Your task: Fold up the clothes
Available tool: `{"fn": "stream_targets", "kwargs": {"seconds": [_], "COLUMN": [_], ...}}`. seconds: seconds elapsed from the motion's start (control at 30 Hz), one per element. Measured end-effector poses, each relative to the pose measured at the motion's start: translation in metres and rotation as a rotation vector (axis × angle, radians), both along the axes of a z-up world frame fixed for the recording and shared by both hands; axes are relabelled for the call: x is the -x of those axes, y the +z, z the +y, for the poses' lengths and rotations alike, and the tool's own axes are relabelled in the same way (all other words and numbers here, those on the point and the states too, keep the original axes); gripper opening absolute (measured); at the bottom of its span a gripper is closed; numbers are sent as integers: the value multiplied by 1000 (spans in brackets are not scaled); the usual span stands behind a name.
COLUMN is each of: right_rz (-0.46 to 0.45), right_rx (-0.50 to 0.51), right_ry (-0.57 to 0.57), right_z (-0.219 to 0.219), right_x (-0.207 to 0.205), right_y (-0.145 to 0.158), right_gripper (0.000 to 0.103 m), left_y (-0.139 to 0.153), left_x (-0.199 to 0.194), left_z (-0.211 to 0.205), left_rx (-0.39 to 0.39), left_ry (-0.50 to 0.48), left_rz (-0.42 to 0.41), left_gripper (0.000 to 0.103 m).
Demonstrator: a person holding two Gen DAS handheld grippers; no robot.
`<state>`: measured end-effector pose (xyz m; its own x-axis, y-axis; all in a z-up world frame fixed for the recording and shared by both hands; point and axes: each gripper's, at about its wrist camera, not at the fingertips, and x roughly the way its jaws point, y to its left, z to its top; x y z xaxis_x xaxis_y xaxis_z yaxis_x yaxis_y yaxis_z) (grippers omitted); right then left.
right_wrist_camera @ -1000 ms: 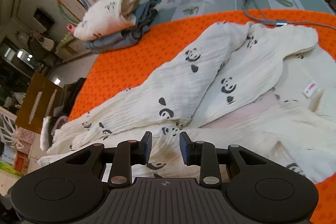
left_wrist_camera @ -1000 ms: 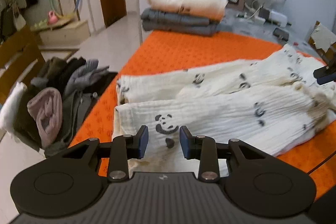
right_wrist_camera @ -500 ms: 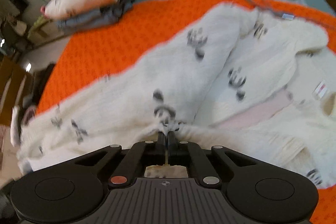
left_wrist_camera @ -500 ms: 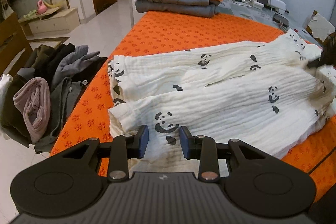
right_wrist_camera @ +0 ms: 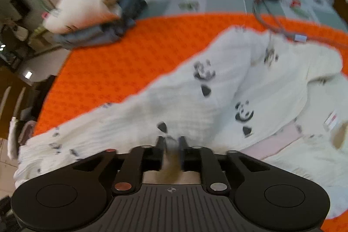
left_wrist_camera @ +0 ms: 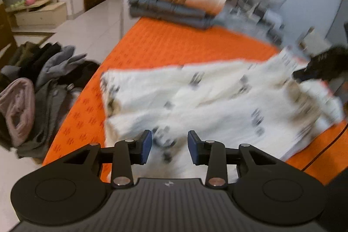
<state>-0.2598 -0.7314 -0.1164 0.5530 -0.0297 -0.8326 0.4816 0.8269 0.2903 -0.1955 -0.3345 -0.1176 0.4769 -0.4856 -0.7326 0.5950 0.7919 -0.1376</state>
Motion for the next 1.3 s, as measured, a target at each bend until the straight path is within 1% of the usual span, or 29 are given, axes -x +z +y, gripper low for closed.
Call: {"fn": "stream_targets", "kwargs": {"seconds": [0.03,0.07,0.13,0.2,0.27,0.37,0.53,0.6,0.7,0.83,0.97,1.07,1.17,1.3], "right_rz": [-27,-52,-95,-112,-111,-94,-39,-35,-54,-109,-165,-192,-199,-187], "right_rx": [19,35,61,91,120,155,221,222,218,218,228,240,251,253], "right_ry": [15,33,77,142,202,263,318,311,297,280,256,226,180,90], "right_z": [4,8,19,33,47,66,85,84,82,83,83,78,63,27], "right_x": [6,13,25,35,40,46,49,50,52,60,75,90,106,132], "right_y": [10,18,28,28,20,-3,-41,-49,-47,-25,-4,9,18,24], "right_gripper": [33,37,38,38,38,38,38,38,38,39,44,45,45,45], "left_y": [7,11,10,2,-10,-28,-32,-33,-29,-13,5,15,24,30], "left_x": [-1,-3,-8,-15,-22,-30,-31,-32,-31,-26,-21,-19,-14,-1], "left_z": [0,-3,-12,-19,-24,-27,-29,-28,-28,-23,-16,-13,-15,-29], "left_rx": [26,38,35,22,-3,-47,-61,-62,-59,-31,-4,3,-1,-15], "left_ry": [-10,-24,-31,-28,-18,-1,-7,-8,-3,20,57,81,83,54], "left_rz": [-2,-13,-18,1,31,72,64,62,65,54,33,28,18,17], "left_gripper": [42,45,47,47,47,46,47,47,47,50,53,53,53,53]}}
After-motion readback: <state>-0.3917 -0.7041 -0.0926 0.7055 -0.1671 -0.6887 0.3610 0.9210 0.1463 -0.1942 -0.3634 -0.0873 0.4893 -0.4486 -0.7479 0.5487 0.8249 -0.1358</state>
